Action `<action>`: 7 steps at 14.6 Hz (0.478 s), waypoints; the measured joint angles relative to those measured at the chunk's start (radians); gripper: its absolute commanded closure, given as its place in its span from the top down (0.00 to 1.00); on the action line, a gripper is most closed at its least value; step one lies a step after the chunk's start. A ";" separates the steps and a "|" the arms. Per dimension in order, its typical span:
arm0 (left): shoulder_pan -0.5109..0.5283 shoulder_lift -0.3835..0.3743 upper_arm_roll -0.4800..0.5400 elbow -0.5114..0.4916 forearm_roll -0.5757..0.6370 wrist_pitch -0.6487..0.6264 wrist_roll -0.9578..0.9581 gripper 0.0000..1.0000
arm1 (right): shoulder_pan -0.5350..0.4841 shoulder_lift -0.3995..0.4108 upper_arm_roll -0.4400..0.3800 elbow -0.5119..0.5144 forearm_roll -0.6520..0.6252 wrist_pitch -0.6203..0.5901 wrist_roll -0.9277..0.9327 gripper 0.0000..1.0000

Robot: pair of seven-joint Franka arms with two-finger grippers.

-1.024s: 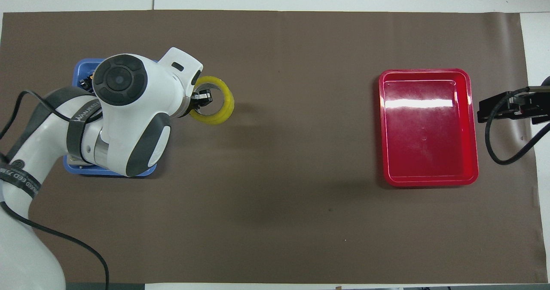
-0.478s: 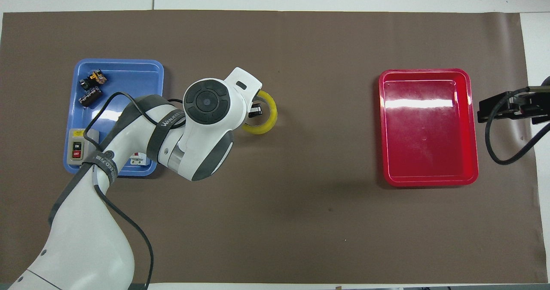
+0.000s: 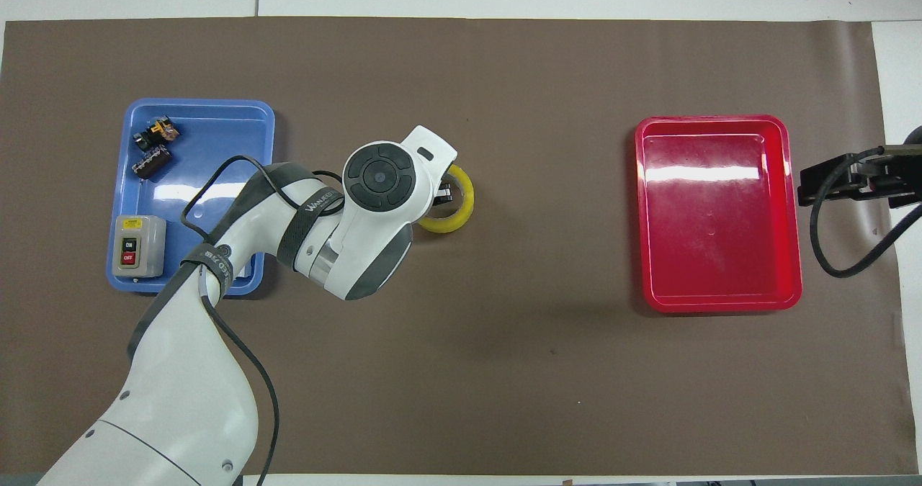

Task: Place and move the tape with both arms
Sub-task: 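Carry the tape roll to the table center and release it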

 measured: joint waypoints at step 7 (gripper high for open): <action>0.000 0.028 0.000 0.000 0.037 0.020 0.000 0.82 | 0.000 0.000 0.000 0.000 0.000 0.000 0.000 1.00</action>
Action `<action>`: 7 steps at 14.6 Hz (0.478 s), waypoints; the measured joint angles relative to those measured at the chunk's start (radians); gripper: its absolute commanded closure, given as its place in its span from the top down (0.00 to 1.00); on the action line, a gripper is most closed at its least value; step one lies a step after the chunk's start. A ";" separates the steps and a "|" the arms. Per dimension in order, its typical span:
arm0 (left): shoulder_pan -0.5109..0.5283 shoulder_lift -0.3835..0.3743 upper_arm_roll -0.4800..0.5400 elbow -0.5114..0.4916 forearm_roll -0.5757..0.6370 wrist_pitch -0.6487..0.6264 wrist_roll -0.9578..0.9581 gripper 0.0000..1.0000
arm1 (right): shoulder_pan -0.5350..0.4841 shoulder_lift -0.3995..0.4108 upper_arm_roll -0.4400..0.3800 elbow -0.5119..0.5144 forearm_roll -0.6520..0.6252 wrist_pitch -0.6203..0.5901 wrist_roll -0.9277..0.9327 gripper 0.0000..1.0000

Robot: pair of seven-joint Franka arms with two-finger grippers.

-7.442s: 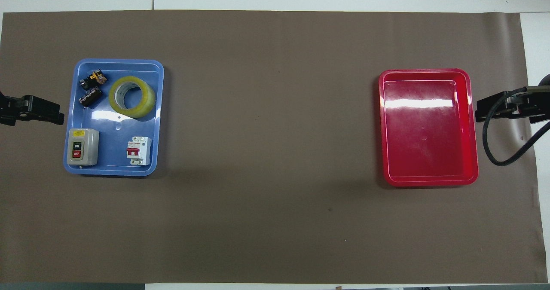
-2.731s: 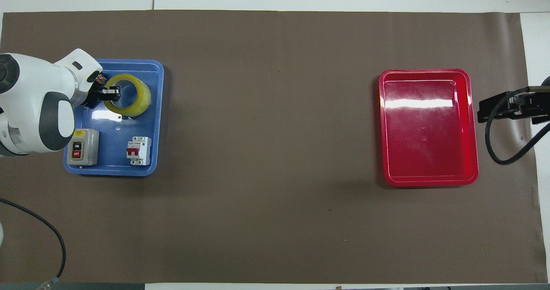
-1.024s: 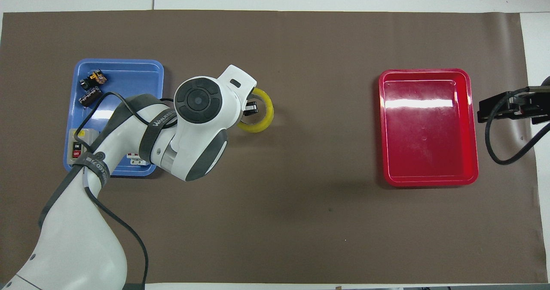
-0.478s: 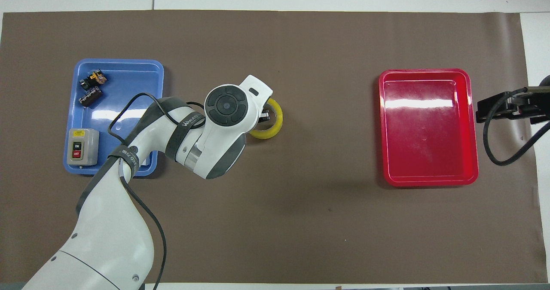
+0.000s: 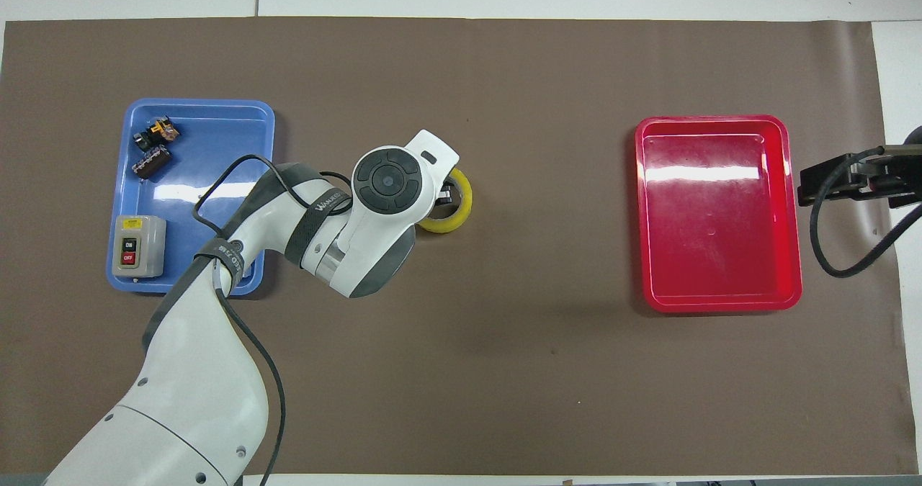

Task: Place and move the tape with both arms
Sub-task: 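Carry the tape roll to the table center and release it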

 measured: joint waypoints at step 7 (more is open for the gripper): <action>0.009 -0.032 0.011 0.012 0.003 -0.016 0.000 1.00 | 0.000 0.000 0.000 0.000 0.000 0.000 0.000 1.00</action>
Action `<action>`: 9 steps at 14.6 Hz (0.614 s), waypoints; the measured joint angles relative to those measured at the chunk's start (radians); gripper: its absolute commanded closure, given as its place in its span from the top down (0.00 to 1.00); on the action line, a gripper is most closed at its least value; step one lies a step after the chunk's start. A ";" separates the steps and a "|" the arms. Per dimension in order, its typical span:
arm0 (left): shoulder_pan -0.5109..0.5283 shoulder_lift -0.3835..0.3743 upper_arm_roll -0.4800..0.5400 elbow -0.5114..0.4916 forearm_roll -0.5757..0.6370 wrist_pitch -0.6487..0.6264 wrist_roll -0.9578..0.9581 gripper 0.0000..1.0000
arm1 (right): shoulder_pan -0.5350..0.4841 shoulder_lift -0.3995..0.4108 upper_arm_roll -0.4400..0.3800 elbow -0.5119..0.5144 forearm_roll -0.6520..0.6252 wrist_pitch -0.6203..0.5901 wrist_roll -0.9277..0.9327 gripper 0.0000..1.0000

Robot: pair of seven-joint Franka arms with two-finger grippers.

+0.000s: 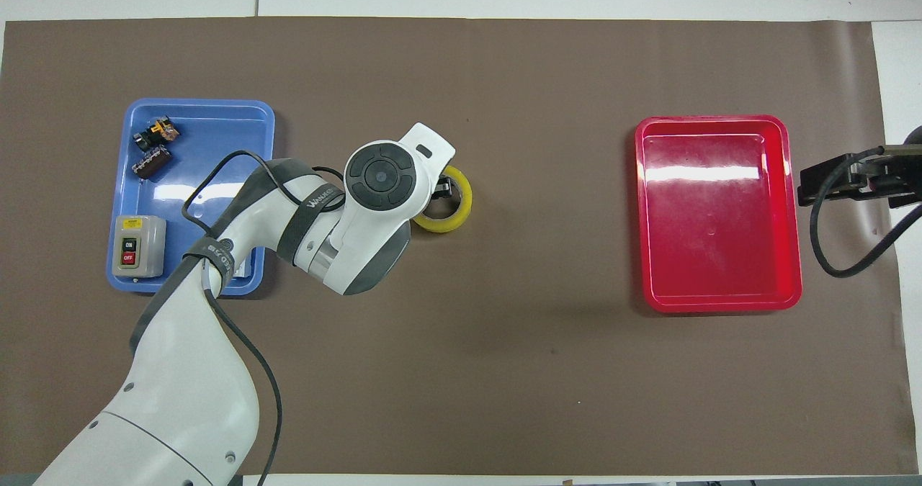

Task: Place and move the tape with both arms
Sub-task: 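Carry the tape roll to the table center and release it, then withdraw the left gripper to rest while the right gripper reaches the tape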

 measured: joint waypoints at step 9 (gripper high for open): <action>0.206 -0.272 0.007 -0.018 -0.043 -0.261 0.179 1.00 | 0.000 0.000 0.001 0.000 0.015 0.003 -0.059 1.00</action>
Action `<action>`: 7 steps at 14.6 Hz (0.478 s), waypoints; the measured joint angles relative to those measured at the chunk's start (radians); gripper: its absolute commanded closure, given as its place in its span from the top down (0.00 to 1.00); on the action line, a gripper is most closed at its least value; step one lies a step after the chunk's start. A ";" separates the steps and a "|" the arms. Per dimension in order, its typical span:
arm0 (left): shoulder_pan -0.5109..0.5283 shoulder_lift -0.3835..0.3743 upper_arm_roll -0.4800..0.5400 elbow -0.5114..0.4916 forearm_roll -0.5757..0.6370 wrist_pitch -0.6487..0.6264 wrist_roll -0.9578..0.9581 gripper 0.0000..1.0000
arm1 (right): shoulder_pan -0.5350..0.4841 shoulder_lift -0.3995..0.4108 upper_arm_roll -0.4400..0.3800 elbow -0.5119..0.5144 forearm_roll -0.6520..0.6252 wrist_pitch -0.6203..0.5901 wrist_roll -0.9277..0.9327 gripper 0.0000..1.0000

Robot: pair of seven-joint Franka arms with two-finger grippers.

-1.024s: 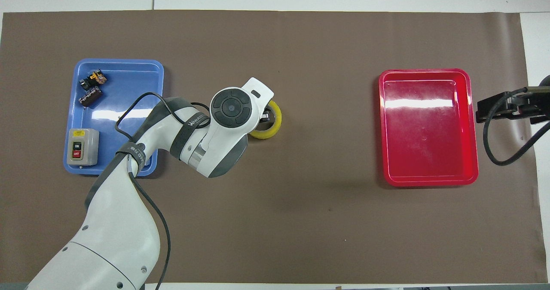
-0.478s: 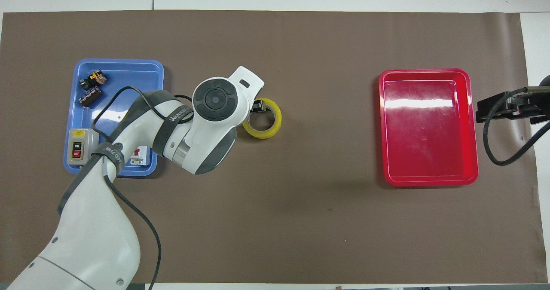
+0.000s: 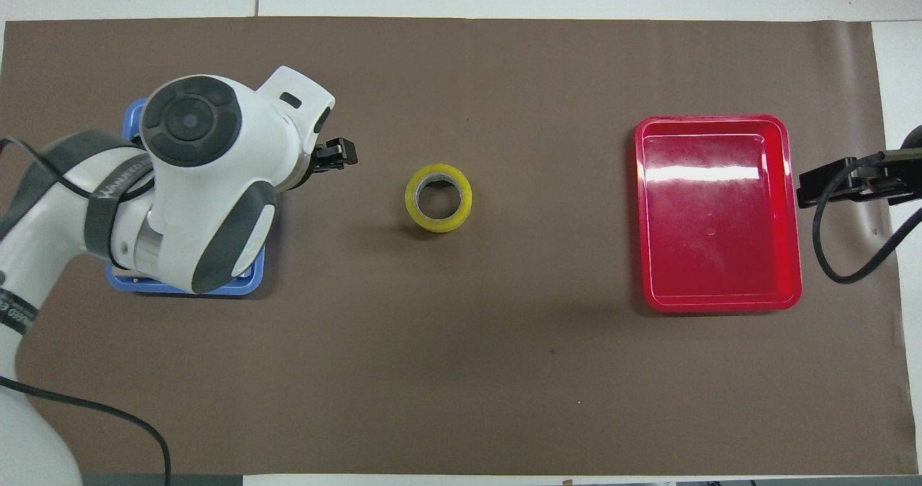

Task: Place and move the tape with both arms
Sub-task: 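Withdraw the left gripper to rest while the right gripper reaches the tape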

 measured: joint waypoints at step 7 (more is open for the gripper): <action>0.262 -0.135 0.007 -0.002 -0.113 -0.198 0.406 1.00 | 0.211 0.116 0.018 -0.030 0.043 0.183 0.011 1.00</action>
